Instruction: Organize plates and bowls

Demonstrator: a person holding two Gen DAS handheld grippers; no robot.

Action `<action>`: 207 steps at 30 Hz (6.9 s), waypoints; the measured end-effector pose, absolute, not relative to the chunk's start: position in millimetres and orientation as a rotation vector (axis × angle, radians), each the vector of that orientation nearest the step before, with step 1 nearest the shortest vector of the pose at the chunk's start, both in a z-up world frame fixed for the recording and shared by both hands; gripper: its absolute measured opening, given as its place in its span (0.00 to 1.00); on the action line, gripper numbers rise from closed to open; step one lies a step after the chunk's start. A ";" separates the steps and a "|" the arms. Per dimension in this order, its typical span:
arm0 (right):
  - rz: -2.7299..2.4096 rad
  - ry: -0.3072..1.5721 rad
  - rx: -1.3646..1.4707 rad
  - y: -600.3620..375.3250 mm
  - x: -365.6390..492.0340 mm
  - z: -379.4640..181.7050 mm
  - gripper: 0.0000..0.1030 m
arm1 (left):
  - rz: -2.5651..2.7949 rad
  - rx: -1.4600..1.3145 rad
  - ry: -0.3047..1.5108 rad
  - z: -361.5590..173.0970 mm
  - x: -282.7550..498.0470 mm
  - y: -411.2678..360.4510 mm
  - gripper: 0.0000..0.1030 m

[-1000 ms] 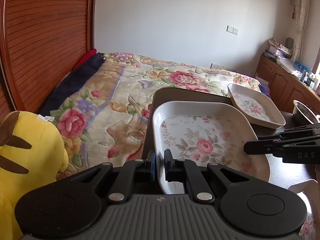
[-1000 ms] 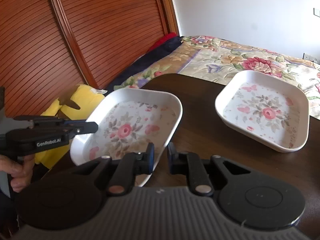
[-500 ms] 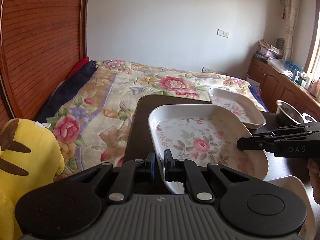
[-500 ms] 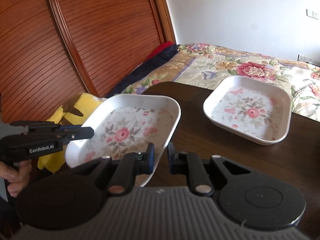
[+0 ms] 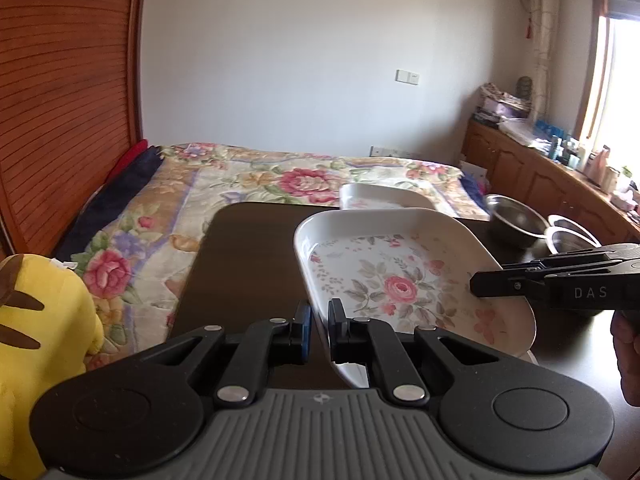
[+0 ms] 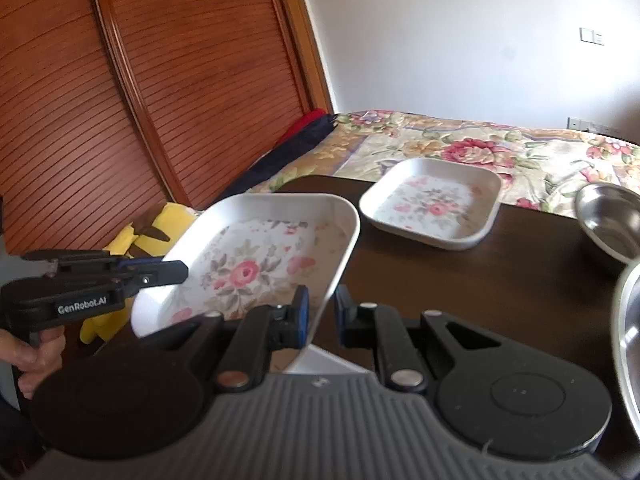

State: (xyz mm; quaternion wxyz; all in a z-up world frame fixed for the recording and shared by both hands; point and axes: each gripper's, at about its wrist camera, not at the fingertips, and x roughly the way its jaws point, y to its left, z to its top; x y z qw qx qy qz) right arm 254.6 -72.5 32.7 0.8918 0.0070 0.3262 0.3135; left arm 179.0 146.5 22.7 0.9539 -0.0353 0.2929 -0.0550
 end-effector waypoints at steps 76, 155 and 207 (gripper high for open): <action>0.591 0.593 0.017 -128.3 192.8 19.8 0.19 | -0.167 -0.014 0.627 6.1 142.3 96.0 0.36; 0.246 0.841 0.066 -86.3 424.8 -5.5 0.40 | -0.228 -0.025 0.704 5.3 397.8 113.0 0.64; 0.376 0.739 0.113 -90.9 374.2 21.1 0.09 | -0.285 -0.131 0.710 15.2 337.6 134.9 0.36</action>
